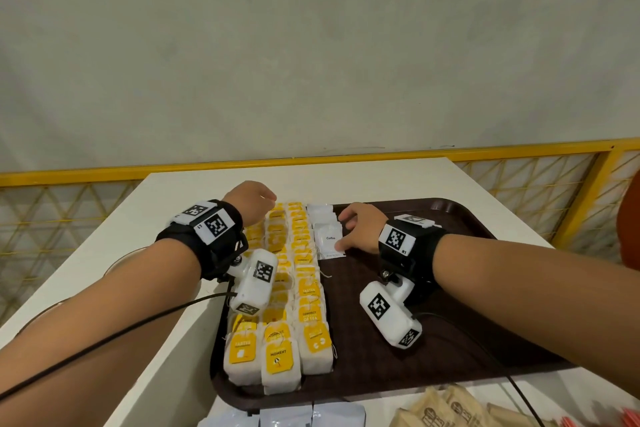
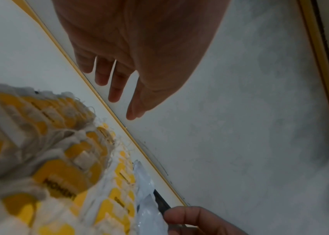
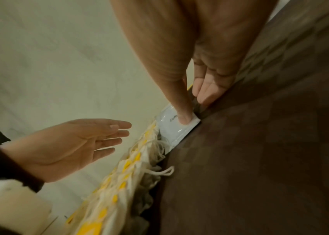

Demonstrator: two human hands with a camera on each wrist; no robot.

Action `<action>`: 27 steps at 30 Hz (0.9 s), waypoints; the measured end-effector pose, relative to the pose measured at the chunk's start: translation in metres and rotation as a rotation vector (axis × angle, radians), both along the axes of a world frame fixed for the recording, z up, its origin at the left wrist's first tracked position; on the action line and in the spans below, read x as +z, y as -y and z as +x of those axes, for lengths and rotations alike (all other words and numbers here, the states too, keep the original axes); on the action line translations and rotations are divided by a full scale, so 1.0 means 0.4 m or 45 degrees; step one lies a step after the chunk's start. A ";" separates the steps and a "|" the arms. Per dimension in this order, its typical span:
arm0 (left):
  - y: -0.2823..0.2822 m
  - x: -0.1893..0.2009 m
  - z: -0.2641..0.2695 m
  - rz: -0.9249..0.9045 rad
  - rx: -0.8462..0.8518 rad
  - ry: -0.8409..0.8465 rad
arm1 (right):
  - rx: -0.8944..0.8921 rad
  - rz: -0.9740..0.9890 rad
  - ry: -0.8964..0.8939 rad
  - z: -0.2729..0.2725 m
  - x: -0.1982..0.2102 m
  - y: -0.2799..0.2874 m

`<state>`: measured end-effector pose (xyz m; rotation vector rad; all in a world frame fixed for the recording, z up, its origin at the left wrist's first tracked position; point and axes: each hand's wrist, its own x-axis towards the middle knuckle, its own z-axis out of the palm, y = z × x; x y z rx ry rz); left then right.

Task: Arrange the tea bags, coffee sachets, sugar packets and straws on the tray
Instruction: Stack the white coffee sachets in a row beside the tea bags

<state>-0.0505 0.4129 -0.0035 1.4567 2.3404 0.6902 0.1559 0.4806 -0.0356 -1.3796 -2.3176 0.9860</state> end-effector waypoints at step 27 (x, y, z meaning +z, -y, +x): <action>0.249 0.160 0.140 0.032 -0.445 0.460 | 0.485 -0.584 -0.311 0.162 0.194 0.240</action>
